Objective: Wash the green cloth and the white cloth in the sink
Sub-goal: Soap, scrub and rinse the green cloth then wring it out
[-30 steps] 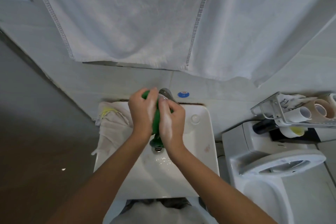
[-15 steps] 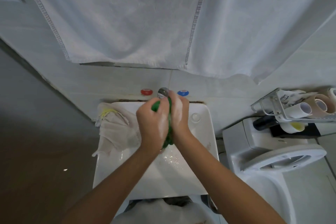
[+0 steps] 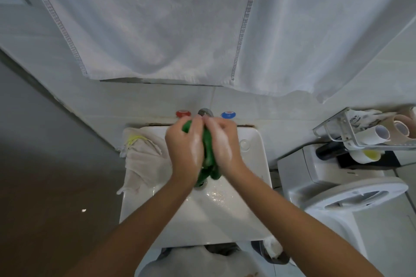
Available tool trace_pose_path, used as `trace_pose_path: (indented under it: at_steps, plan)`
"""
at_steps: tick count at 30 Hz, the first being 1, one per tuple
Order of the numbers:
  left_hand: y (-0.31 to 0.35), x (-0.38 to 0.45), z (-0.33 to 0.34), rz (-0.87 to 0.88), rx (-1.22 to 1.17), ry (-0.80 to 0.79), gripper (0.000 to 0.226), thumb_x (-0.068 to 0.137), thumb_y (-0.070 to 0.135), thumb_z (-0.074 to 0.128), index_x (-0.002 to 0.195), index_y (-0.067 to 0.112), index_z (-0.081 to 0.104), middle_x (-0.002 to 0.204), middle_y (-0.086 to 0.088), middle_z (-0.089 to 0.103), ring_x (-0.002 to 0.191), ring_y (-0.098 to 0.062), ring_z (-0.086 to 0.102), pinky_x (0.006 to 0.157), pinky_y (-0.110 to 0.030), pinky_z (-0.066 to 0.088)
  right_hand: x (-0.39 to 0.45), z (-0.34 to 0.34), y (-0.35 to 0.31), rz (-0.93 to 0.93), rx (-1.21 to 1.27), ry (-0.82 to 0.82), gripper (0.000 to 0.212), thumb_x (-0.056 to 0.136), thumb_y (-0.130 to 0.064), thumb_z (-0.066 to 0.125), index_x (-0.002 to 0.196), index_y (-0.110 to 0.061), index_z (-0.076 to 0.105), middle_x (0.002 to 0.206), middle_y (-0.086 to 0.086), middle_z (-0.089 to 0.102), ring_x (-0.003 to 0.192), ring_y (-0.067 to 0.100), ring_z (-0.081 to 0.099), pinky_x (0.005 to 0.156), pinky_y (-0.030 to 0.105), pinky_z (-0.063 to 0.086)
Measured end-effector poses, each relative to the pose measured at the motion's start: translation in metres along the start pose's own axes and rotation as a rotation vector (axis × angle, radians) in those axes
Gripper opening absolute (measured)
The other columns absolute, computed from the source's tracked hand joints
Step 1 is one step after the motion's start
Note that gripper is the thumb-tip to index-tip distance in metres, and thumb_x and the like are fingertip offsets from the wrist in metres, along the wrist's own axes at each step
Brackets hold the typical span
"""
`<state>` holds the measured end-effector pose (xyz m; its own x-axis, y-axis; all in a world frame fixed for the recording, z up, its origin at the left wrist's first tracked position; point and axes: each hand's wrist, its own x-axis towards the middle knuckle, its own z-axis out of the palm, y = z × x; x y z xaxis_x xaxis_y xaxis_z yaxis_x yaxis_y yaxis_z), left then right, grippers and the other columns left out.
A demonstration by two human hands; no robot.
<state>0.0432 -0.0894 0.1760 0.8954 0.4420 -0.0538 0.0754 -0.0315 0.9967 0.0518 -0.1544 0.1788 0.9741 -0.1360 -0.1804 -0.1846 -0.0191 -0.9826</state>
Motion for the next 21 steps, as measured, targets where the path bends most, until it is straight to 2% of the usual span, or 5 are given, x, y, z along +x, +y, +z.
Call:
trace_pose_path:
  at_steps: [3, 6, 12, 17, 21]
  plan:
    - [0.004, -0.025, 0.002, 0.088, 0.003, -0.129, 0.037, 0.087, 0.013, 0.056, 0.057, -0.001, 0.039, 0.050, -0.002, 0.034, 0.048, -0.011, 0.032, 0.046, -0.024, 0.029, 0.022, -0.006, -0.007, 0.074, 0.103, 0.178, 0.043, 0.093, -0.013, 0.050, 0.054, -0.016, 0.032, 0.051, -0.002, 0.028, 0.054, 0.014, 0.030, 0.055, 0.032, 0.027]
    - [-0.008, 0.006, 0.001, 0.029, 0.009, -0.026, 0.038, 0.087, 0.012, 0.056, 0.052, 0.010, 0.041, 0.045, 0.005, 0.036, 0.047, -0.011, 0.034, 0.048, -0.028, 0.032, -0.006, 0.004, 0.004, 0.002, 0.097, 0.096, 0.043, 0.091, -0.011, 0.049, 0.050, -0.018, 0.040, 0.051, 0.000, 0.035, 0.055, 0.016, 0.036, 0.054, 0.030, 0.032]
    - [-0.005, -0.028, 0.007, 0.117, -0.025, -0.114, 0.037, 0.088, 0.016, 0.057, 0.059, -0.003, 0.042, 0.051, -0.005, 0.038, 0.050, -0.013, 0.035, 0.047, -0.025, 0.032, 0.023, -0.009, -0.007, 0.067, 0.116, 0.204, 0.040, 0.093, -0.010, 0.050, 0.055, -0.011, 0.036, 0.051, -0.001, 0.031, 0.052, 0.014, 0.030, 0.052, 0.027, 0.028]
    - [-0.003, 0.024, 0.012, -0.047, -0.045, 0.053, 0.040, 0.081, 0.005, 0.055, 0.048, 0.015, 0.035, 0.045, 0.008, 0.031, 0.047, -0.012, 0.029, 0.048, -0.029, 0.028, -0.019, 0.006, 0.006, -0.085, 0.115, 0.141, 0.049, 0.093, -0.002, 0.048, 0.049, -0.018, 0.035, 0.048, -0.008, 0.033, 0.049, 0.007, 0.031, 0.049, 0.023, 0.029]
    - [-0.004, -0.014, 0.011, 0.107, -0.019, -0.079, 0.035, 0.084, 0.027, 0.056, 0.058, 0.005, 0.047, 0.049, 0.001, 0.042, 0.050, -0.014, 0.040, 0.049, -0.035, 0.037, 0.018, -0.002, -0.002, 0.005, 0.142, 0.238, 0.043, 0.094, -0.005, 0.048, 0.054, -0.011, 0.033, 0.049, -0.002, 0.031, 0.049, 0.011, 0.031, 0.049, 0.026, 0.029]
